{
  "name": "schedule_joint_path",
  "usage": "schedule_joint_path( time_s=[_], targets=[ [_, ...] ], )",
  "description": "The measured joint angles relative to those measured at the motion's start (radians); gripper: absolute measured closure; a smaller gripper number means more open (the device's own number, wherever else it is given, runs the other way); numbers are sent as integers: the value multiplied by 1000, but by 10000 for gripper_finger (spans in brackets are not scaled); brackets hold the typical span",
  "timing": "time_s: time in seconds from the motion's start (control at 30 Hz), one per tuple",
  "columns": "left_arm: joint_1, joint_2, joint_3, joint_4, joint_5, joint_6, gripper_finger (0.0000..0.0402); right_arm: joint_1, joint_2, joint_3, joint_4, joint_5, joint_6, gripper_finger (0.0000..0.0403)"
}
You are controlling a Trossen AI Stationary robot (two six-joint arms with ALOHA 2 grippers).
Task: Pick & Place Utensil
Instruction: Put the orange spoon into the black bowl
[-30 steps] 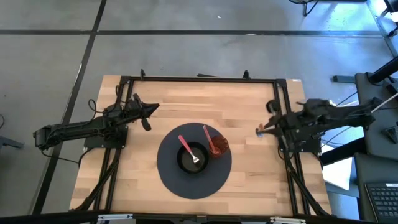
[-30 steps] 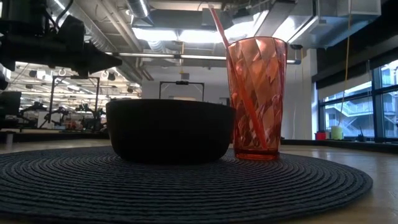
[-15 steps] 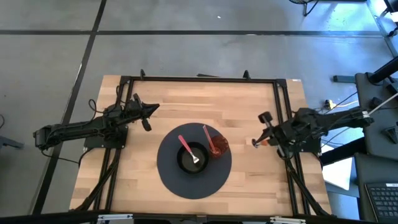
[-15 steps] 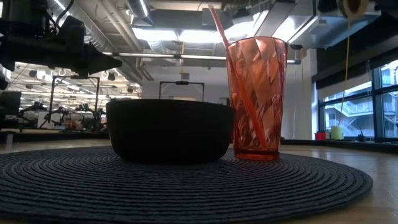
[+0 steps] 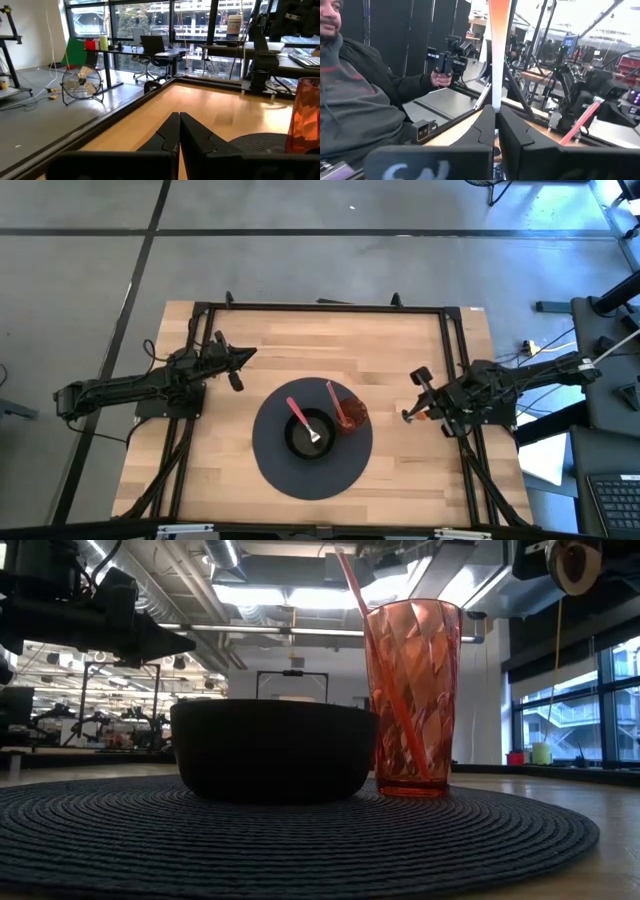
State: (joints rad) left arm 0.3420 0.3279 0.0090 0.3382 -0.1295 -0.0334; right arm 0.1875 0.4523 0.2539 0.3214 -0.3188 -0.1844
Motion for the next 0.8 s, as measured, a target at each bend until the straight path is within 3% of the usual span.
schedule_joint_path(
  time_s=[0.37, 0.57, 0.8],
  targets=[
    [0, 0, 0, -36, 29, -49, 398, 0, 4, 0, 0, 7, 3, 393],
    [0, 0, 0, -75, -1, -51, 398, 0, 4, 0, 10, 81, -7, 393],
    [0, 0, 0, -55, 200, -8, 398, 0, 4, 0, 11, 116, -30, 393]
  ],
)
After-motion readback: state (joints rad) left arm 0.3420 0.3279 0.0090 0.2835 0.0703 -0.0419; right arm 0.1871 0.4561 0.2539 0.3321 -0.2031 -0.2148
